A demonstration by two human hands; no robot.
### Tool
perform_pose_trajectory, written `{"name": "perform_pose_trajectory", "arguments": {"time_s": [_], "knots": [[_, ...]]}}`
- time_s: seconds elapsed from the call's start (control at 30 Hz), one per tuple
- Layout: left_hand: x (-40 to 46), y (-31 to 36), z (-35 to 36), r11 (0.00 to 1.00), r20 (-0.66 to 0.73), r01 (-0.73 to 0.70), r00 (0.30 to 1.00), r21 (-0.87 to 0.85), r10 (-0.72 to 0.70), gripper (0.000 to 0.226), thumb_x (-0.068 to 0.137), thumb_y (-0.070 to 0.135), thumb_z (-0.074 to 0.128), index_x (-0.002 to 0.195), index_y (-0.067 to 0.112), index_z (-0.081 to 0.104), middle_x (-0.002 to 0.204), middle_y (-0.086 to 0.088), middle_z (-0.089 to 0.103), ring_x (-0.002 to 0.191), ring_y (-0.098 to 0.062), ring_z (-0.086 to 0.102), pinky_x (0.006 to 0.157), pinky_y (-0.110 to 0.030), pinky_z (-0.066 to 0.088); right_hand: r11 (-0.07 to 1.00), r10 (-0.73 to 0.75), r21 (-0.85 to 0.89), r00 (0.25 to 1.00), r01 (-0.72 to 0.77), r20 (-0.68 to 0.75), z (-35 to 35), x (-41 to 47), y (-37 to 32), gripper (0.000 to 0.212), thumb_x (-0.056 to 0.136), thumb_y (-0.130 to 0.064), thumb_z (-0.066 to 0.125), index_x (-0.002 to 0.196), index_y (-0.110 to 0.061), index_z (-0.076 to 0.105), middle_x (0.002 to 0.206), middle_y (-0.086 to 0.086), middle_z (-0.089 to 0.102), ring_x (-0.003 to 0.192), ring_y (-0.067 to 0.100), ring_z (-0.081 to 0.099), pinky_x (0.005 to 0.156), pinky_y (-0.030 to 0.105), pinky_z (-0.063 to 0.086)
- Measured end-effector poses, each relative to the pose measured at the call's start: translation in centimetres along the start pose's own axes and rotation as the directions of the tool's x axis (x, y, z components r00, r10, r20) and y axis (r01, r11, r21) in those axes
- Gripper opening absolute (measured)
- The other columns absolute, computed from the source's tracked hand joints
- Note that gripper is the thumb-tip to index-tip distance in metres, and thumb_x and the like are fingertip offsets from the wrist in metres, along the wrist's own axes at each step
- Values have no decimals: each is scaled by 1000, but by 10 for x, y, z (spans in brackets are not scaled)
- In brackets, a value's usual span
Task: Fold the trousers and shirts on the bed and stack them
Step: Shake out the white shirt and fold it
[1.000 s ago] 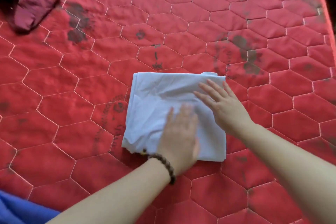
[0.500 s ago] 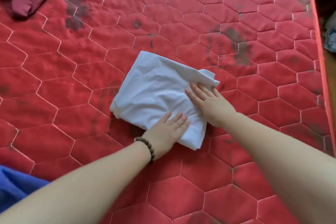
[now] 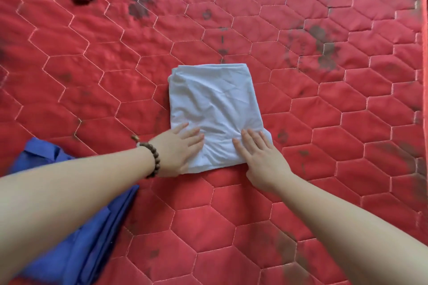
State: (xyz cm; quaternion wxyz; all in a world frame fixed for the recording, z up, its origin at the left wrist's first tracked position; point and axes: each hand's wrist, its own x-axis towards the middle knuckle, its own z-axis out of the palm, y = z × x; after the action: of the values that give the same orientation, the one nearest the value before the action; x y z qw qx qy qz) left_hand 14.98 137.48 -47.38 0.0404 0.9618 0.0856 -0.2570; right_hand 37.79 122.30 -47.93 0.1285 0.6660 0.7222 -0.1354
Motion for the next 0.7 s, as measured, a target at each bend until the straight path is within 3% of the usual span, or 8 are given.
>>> {"name": "perform_pose_trajectory", "arguments": {"time_s": [0.13, 0.27, 0.4, 0.43, 0.5, 0.57, 0.63, 0.7], "knots": [[9, 56, 3, 961, -16, 236, 971, -148, -241, 89, 84, 51, 34, 150, 1, -1, 157, -24, 1, 146, -34, -4, 117, -51, -2, 997, -39, -64, 998, 42, 57, 2, 0, 19, 65, 91, -10, 20, 152, -12, -1, 160, 14, -5, 147, 31, -6, 118, 39, -9], [24, 75, 7, 883, 18, 441, 896, -159, -444, 76, 90, 28, 33, 149, -1, -6, 157, -23, -5, 146, -33, -8, 116, -53, -6, 998, -16, -63, 998, 12, -64, -5, 7, 17, 59, 87, -8, 20, 143, -5, 40, 148, 20, 37, 136, 38, 38, 112, 47, 32], [24, 67, 11, 889, -149, 433, 879, -148, -452, 62, 84, 7, 17, 134, 9, 53, 139, -8, 52, 131, -18, 46, 107, -39, 40, 997, 51, 62, 988, -42, -148, -2, 9, 10, 55, 85, -7, 28, 134, -4, 52, 139, 19, 51, 126, 37, 50, 103, 49, 43], [22, 64, 11, 895, -174, 422, 880, -143, -442, 65, 82, 6, 14, 133, 10, 54, 137, -7, 54, 130, -17, 48, 106, -37, 41, 994, 73, 94, 983, -57, -170, 0, 9, 9, 53, 87, -7, 30, 135, -5, 53, 139, 17, 50, 127, 36, 50, 104, 47, 42], [24, 58, 16, 905, -123, 387, 903, -177, -411, 74, 79, 3, -2, 148, 4, 24, 154, -11, 28, 143, -20, 25, 117, -39, 20, 979, 131, 176, 974, -98, -185, 0, 12, 9, 47, 91, -8, 37, 137, -10, 51, 143, 12, 48, 131, 31, 46, 105, 41, 38], [22, 55, 9, 894, 4, 363, 927, -262, -375, 73, 79, -3, 2, 151, 6, 4, 160, -8, 8, 147, -20, 7, 119, -38, 3, 955, 172, 270, 973, -126, -155, -5, 13, 9, 43, 93, -6, 44, 135, -13, 54, 144, 8, 48, 133, 28, 45, 102, 38, 35], [10, 56, 0, 838, -16, 337, 925, -430, -380, 72, 81, -12, 24, 150, 9, 15, 158, -7, 19, 146, -19, 15, 116, -32, 8, 928, 211, 335, 970, -161, -120, -14, 7, 6, 43, 85, 2, 50, 123, -13, 61, 133, 7, 58, 118, 32, 55, 89, 38, 40], [-12, 63, -7, 682, -59, 296, 893, -669, -445, 70, 80, -14, 37, 145, 15, 34, 148, -5, 39, 137, -22, 35, 107, -26, 21, 886, 282, 386, 959, -258, -7, -27, -9, 2, 46, 79, 4, 47, 118, -17, 60, 115, 10, 65, 99, 36, 60, 76, 38, 41]]}}
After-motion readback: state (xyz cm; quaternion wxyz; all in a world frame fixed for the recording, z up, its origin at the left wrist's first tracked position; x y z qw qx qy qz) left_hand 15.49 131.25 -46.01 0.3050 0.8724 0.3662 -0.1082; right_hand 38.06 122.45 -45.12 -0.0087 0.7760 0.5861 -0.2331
